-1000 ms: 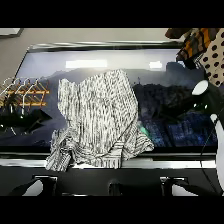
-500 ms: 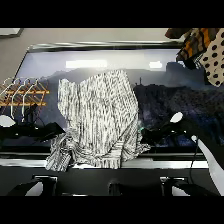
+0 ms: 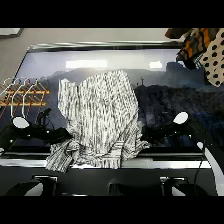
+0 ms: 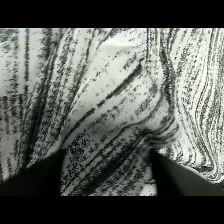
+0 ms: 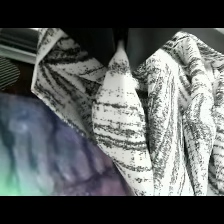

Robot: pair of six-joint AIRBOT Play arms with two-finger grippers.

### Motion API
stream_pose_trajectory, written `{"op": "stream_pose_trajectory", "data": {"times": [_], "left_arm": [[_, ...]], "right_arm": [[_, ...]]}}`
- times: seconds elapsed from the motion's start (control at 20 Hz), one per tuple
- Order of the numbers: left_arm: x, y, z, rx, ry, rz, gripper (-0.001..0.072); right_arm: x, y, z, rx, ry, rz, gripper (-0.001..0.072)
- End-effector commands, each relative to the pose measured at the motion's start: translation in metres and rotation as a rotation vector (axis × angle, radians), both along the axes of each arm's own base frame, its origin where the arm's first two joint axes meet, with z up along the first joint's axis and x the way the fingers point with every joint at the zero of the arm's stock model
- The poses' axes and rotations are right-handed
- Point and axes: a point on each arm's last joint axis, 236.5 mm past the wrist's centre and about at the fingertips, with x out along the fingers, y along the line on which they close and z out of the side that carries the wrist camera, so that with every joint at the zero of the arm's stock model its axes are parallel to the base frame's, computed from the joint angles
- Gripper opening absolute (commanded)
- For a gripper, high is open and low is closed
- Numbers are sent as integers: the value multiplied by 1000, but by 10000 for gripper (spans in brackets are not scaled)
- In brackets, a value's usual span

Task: Fold the clothes and pants, and hang the long-sleeved shirts on hangers.

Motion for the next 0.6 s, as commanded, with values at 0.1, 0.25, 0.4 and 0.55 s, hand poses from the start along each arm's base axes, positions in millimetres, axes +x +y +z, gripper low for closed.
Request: {"op": "stream_pose_trajectory", "data": {"times": [0.1, 0.25, 0.4, 0.55], "left_arm": [[12, -16, -4, -25, -12, -5, 20], [68, -11, 51, -22, -189, -3, 18], [142, 2, 170, -5, -510, 11, 19], [180, 19, 324, 28, -885, 54, 19]], "right_arm": [[17, 31, 30, 162, -33, -94, 32], [76, 57, 100, 341, -261, -132, 31], [154, 46, 220, 314, -656, -140, 31], [197, 7, 386, 186, -1128, -217, 31]]}}
